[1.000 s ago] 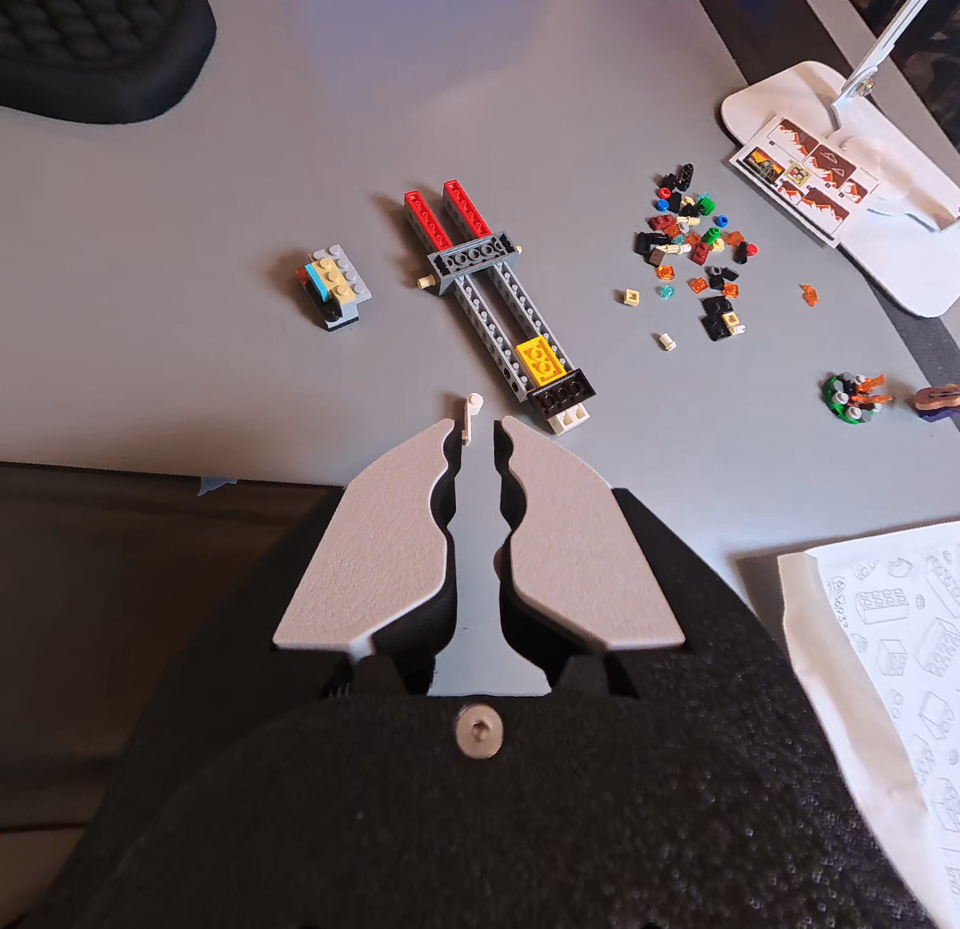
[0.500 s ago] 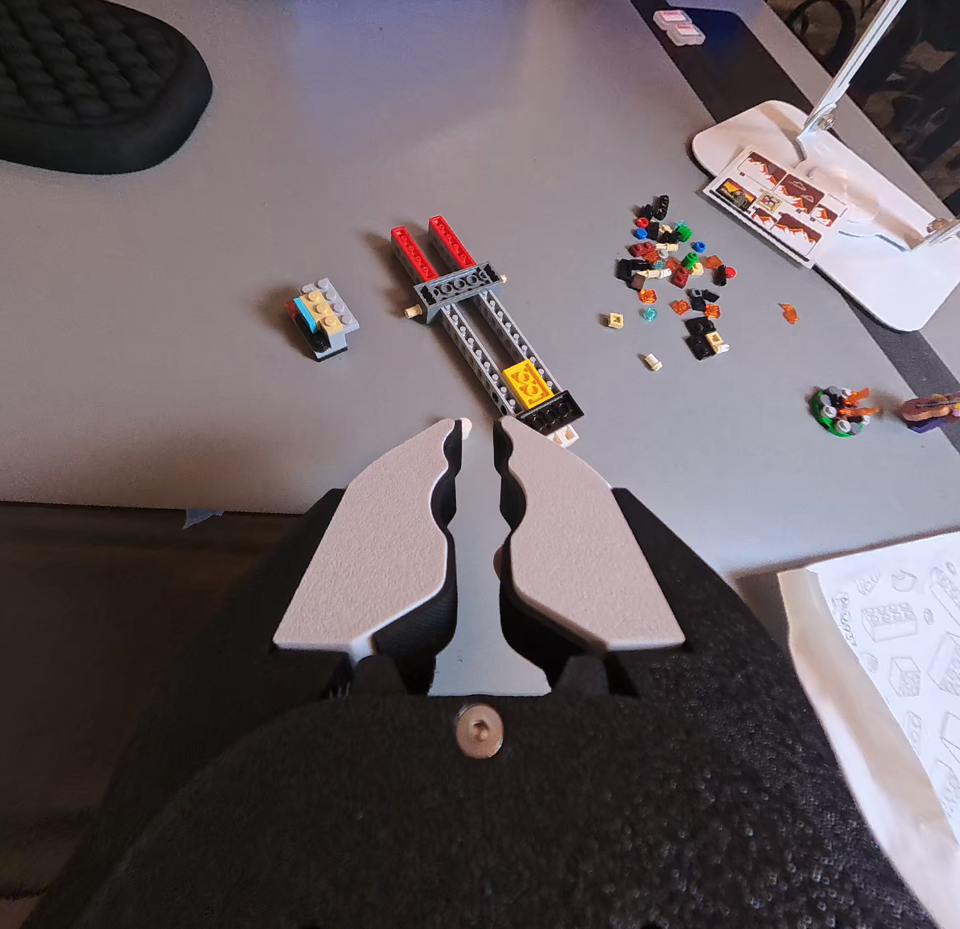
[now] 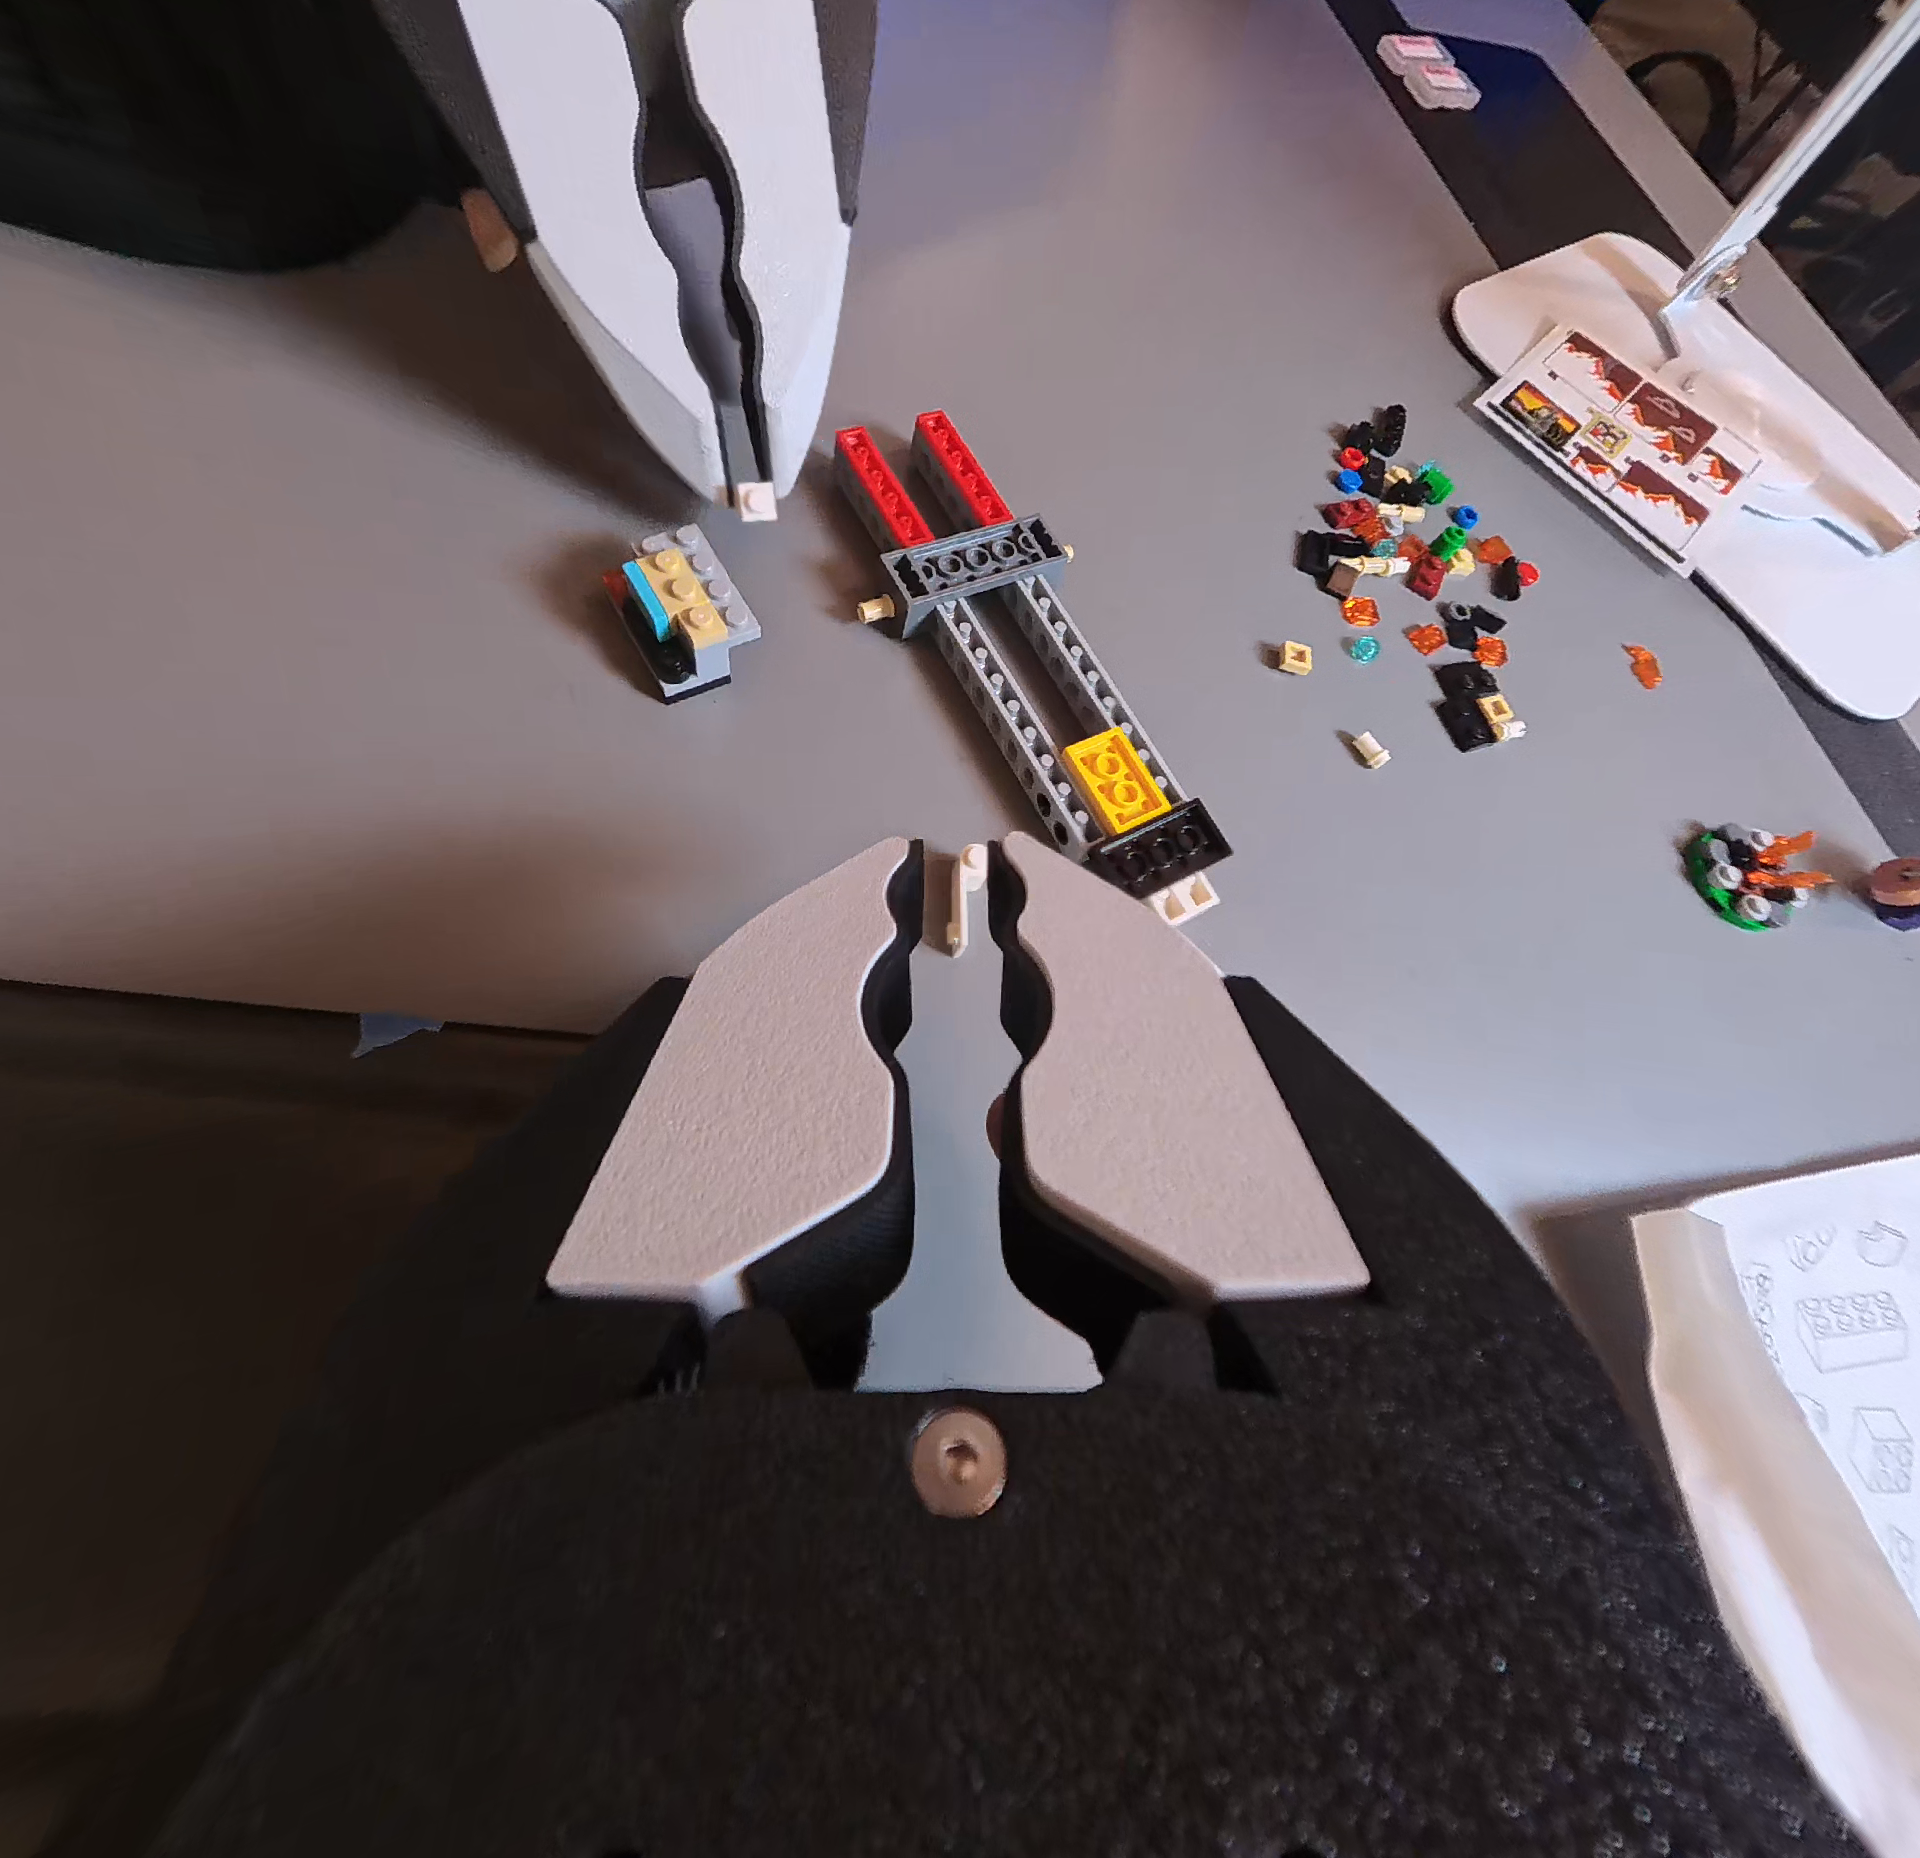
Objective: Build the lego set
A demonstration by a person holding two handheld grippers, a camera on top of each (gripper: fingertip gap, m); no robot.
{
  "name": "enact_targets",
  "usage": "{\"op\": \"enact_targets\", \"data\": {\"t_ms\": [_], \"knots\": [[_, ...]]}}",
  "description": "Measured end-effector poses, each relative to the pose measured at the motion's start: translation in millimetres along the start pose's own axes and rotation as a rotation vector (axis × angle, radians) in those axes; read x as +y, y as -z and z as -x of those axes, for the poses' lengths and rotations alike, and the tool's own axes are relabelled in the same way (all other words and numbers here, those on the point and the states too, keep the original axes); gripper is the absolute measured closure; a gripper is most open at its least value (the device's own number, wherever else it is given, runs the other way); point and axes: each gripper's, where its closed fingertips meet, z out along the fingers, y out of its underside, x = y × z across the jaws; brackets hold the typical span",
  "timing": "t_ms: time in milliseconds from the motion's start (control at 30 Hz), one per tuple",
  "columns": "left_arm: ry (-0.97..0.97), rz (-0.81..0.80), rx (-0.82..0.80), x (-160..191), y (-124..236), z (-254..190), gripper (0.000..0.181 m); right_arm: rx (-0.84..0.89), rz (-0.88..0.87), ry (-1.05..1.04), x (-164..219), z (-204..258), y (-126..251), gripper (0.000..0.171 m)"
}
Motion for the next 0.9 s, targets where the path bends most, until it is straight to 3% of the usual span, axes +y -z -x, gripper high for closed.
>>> {"op": "enact_targets", "data": {"t_ms": [233, 500, 767, 900], "knots": [[-0.093, 0.010, -0.073, 13, -2, -6, 0.170, 0.004, 0.052, 0.008, 9, 2, -8, 0.159], [-0.084, -0.030, -0.062, 16, 7, -3, 0.153, -0.002, 0.072, -0.052, 16, -2, -15, 0.155], [-0.096, -0.145, -0.106, 1, 18, 6, 0.157, -0.047, 0.172, -0.034, 19, -1, -22, 0.152], [-0.082, -0.203, -0.117, -5, 23, 12, 0.160, -0.030, 0.259, 0.015, 25, -2, -24, 0.160]]}}
